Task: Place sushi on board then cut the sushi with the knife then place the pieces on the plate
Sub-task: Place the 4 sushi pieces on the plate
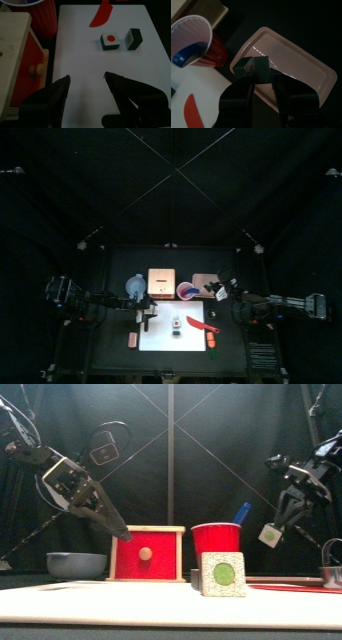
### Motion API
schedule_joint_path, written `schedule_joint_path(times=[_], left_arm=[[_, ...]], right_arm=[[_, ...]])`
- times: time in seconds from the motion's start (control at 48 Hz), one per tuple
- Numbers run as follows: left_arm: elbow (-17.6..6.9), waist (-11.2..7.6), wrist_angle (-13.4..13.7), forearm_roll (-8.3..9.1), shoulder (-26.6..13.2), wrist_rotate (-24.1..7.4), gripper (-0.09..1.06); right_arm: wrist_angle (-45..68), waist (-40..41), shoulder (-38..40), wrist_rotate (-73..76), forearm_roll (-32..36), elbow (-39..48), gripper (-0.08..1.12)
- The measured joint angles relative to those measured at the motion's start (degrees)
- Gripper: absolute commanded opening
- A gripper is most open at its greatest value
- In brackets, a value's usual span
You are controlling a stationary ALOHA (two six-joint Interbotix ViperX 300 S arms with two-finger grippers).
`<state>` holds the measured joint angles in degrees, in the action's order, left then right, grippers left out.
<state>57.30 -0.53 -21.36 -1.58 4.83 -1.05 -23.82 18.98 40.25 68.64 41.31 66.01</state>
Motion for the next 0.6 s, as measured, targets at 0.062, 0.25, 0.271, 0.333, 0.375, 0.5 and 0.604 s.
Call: schedule_joint_path(times=[0.062,0.25,0.271,0.333,0.375,0.5,0.604], left_arm=[[-0.18,0.09,0.0,0.09,-0.09,-0.09,0.92],[-0.18,0.09,0.0,0.09,-0.09,0.0,0.92],[-0.26,0.09,0.0,0.26,-0.09,-0.09,0.92],[-0.18,0.09,0.0,0.26,-0.09,-0.09,0.92],[-0.26,0.09,0.09,0.26,-0.09,0.0,0.92],[-0.26,0.0,0.09,0.09,-0.09,0.0,0.92],[-0.26,0.0,0.09,0.09,-0.09,0.0,0.92]], right_arm=[[3.43,2.72,-2.72,-0.09,0.0,0.09,0.56],[10.72,9.14,-11.87,-0.53,1.23,0.09,0.59],[11.07,9.49,-12.83,-0.44,1.41,0.0,0.6],[11.78,10.37,-16.17,-0.53,2.02,-0.53,0.64],[11.95,10.55,-18.02,-0.53,2.29,-0.79,0.67],[12.39,10.63,-22.5,-0.53,2.64,-2.29,0.77],[12.22,10.72,-24.43,-0.53,2.99,-3.78,0.84]])
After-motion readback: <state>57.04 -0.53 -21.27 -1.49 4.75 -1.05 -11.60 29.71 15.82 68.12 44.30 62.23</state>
